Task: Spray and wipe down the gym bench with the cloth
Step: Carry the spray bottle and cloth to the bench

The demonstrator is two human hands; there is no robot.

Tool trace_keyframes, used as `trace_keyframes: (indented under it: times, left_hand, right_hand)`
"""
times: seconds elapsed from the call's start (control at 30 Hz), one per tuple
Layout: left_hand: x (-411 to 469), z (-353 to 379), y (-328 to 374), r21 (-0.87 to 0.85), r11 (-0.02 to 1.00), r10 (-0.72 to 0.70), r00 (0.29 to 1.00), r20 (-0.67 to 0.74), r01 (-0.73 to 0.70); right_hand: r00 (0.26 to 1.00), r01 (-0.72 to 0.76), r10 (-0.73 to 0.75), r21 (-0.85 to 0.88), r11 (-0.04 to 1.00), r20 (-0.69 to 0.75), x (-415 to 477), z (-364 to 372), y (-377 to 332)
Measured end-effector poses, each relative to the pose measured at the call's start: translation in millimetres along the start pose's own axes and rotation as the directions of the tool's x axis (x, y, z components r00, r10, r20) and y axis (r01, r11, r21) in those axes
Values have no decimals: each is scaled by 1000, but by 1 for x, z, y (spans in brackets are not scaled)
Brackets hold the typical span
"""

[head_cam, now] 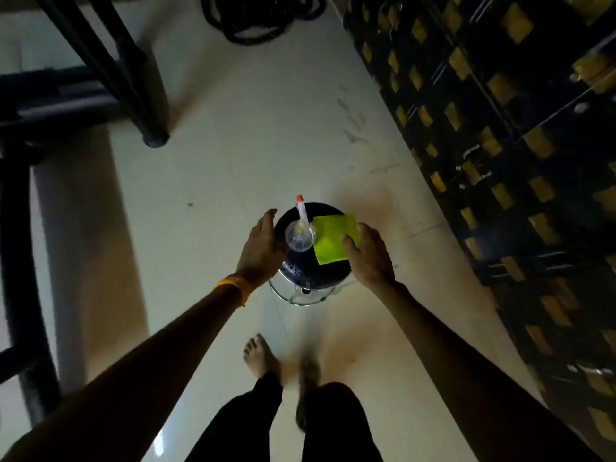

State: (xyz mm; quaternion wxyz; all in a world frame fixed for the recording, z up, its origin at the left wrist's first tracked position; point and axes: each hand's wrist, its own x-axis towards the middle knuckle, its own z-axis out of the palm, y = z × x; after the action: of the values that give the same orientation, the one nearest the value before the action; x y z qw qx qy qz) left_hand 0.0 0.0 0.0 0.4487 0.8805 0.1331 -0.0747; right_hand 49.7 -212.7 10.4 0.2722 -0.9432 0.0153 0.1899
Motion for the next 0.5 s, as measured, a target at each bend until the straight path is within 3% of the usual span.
trace_keyframes:
  times: [0.13, 0.3, 0.5]
  left_hand:
    - [45, 32, -26, -49, 995, -83, 997, 5, 83]
    - [89, 83, -53, -171, 985, -30, 999, 31, 34]
    - [122, 132, -70, -213, 976, 16, 989, -148, -48]
  right_hand:
    - [986, -156, 151, 74, 985, 70, 64, 34, 34]
    - [936, -335, 312, 144, 931, 163, 132, 86, 87]
    - [913, -394, 376, 104, 913, 159, 177, 117, 128]
